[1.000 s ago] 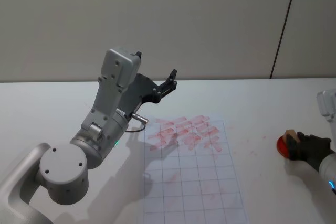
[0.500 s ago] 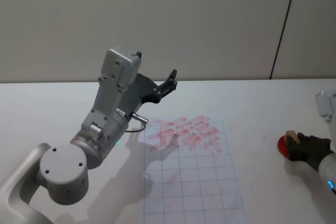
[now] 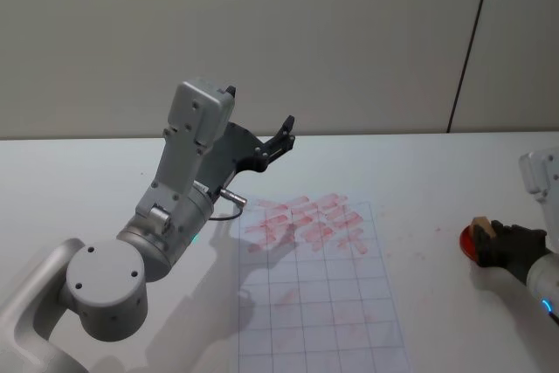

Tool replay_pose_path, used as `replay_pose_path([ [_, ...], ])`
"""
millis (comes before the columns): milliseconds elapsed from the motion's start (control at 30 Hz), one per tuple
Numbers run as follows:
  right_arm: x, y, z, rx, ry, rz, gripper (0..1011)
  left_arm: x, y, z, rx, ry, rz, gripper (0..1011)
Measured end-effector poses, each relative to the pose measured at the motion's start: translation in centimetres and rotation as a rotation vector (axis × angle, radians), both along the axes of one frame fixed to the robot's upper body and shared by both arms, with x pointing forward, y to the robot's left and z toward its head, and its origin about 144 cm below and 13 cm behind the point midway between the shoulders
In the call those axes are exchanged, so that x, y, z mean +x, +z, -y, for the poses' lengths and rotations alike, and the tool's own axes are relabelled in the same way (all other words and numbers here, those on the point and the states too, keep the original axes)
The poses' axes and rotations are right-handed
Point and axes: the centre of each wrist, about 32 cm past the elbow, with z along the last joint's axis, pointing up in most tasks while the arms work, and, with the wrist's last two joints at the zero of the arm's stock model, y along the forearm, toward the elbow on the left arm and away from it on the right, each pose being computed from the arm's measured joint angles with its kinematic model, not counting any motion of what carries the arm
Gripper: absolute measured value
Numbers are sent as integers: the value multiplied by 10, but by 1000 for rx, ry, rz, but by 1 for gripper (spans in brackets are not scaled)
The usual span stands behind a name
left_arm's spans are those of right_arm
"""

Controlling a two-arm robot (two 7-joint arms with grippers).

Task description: Use the one hand to pick up the stamp and affix it onto the A4 paper.

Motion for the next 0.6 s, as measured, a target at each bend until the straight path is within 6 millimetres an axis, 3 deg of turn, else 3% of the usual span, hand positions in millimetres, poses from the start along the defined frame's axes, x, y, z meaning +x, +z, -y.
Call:
replay_pose_path([
  [333, 0, 14, -2, 1, 24, 56, 226, 0, 0, 0, 0, 0, 0, 1001],
  [600, -1, 45, -8, 2, 68, 161, 227, 0, 0, 0, 0, 0, 0, 1001],
])
